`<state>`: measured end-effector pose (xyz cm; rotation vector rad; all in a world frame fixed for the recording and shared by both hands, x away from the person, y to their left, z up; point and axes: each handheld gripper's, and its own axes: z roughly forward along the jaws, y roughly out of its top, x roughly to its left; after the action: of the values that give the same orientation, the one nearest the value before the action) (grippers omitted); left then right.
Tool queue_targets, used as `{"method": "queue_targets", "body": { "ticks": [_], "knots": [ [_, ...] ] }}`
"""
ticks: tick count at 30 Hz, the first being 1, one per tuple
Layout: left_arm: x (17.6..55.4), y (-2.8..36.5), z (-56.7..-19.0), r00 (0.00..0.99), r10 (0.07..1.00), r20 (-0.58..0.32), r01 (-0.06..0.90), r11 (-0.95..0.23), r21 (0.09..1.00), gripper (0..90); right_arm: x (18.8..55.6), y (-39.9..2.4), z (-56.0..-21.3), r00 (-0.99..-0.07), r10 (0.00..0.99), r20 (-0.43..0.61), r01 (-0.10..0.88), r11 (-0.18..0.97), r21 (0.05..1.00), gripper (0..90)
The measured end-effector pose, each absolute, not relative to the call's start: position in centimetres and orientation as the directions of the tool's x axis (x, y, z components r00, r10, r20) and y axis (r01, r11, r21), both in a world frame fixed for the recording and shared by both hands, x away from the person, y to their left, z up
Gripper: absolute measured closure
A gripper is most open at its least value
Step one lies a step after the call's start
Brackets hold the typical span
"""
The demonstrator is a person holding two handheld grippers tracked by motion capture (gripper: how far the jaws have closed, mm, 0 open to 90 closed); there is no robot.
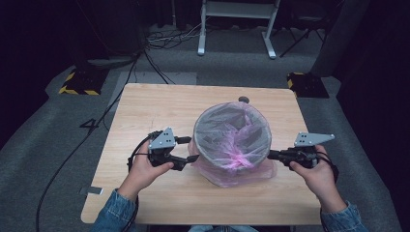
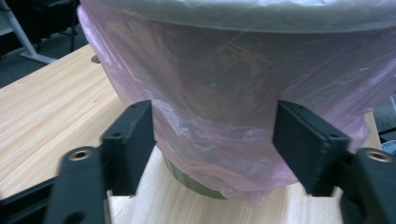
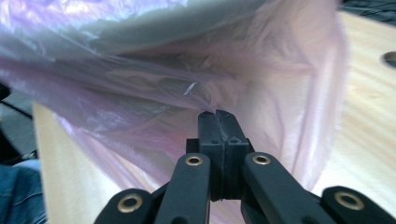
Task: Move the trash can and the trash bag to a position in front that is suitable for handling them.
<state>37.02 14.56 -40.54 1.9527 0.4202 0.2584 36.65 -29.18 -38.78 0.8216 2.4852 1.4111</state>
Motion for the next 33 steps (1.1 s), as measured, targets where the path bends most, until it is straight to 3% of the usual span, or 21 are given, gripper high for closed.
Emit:
{"method": "queue_targets", "body": {
  "ticks": [8, 10, 17, 26, 31, 33],
  "knots": [
    [37.0, 14.7, -39.9, 0.902, 0.431, -0.014, 0.192, -0.373, 0.908, 83.4, 36.8, -29.6, -37.5, -0.823, 0.562, 0.088, 0.353, 0.384, 0.853, 90.0],
    [37.1, 15.0, -39.7, 0.889, 0.457, -0.021, 0.213, -0.373, 0.903, 89.9, 36.8, -29.7, -37.2, -0.821, 0.564, 0.088, 0.353, 0.381, 0.855, 90.0],
    [38.2, 14.8, -41.5, 0.859, 0.511, -0.037, 0.292, -0.430, 0.854, 90.0, 37.9, -29.2, -37.2, -0.819, 0.568, 0.087, 0.360, 0.389, 0.848, 90.0],
    [38.4, 13.1, -43.9, 0.871, 0.491, -0.003, 0.305, -0.536, 0.787, 90.0, 41.7, -29.6, -42.5, -0.757, 0.641, 0.128, 0.486, 0.420, 0.766, 90.0],
    [38.1, 14.3, -44.5, 0.865, 0.499, -0.050, 0.335, -0.500, 0.799, 90.0, 41.5, -31.6, -43.6, -0.738, 0.648, 0.187, 0.516, 0.364, 0.775, 89.5],
    [37.7, 14.6, -44.6, 0.866, 0.497, -0.051, 0.334, -0.500, 0.799, 89.5, 40.6, -32.1, -43.0, -0.747, 0.642, 0.174, 0.499, 0.368, 0.784, 67.2]
  ]
}}
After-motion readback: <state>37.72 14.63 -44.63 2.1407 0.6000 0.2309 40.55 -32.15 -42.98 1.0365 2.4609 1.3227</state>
